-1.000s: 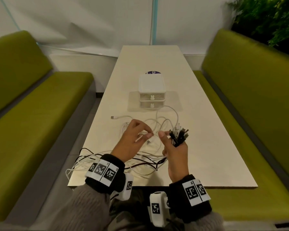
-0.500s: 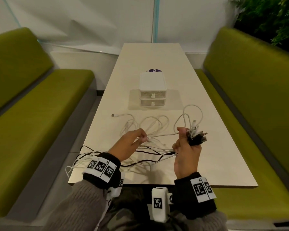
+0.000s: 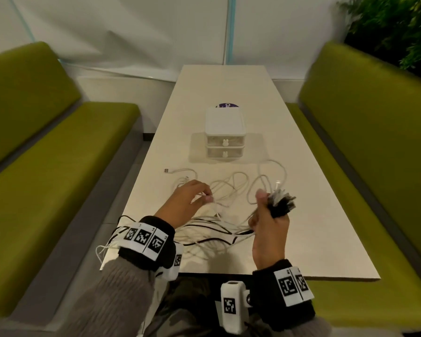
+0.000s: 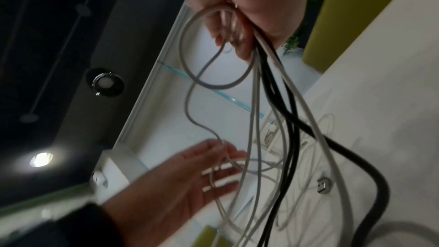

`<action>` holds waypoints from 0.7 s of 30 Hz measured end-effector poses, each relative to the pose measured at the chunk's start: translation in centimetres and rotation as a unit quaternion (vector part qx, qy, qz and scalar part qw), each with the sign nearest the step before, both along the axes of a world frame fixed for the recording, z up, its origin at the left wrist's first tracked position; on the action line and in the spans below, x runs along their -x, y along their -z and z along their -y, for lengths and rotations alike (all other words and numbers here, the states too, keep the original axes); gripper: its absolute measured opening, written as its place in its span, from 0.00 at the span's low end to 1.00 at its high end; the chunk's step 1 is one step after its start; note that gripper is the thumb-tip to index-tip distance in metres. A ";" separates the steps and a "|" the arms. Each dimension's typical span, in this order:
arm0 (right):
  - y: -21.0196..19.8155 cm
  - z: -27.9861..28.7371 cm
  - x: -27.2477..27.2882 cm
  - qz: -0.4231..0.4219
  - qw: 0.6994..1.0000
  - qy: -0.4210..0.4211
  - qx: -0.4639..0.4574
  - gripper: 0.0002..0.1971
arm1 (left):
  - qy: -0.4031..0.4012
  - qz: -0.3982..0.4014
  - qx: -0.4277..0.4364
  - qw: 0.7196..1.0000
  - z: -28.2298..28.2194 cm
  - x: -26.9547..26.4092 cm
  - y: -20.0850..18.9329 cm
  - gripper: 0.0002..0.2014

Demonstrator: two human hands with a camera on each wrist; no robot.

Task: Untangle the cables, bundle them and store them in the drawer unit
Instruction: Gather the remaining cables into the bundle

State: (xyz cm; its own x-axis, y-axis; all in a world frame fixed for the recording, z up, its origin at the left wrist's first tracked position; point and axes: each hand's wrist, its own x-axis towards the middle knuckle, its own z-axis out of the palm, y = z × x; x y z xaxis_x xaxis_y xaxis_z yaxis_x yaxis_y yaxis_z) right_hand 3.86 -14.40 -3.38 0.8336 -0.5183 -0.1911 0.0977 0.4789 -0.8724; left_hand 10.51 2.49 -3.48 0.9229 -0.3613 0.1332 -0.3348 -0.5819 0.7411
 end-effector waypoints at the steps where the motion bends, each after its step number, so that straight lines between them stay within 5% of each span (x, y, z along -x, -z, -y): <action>1: 0.1 -0.2 0.0 -0.013 0.999 -0.026 0.034 0.11 | 0.013 0.027 -0.004 1.000 0.5 0.2 -0.2 0.04; 5: 0.4 -1.0 0.2 -0.022 0.981 -0.119 0.148 0.10 | 0.027 0.086 0.005 0.996 2.5 0.9 -1.0 0.06; 14: 0.5 -0.1 0.3 -0.038 0.974 -0.138 0.174 0.10 | 0.068 0.080 0.019 0.994 2.4 0.2 -1.4 0.07; 21: 0.7 0.7 0.1 -0.009 0.998 -0.045 0.045 0.09 | 0.069 0.036 -0.046 0.996 0.2 -3.2 -1.5 0.04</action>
State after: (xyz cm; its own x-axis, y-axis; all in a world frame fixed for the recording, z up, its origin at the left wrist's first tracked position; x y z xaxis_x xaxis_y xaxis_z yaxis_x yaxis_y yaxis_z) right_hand 3.75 -15.12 -4.08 0.8742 -0.4575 -0.1628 0.0417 0.4047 -0.9135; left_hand 13.69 2.29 -1.96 0.8525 -0.4985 0.1570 -0.4668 -0.5910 0.6579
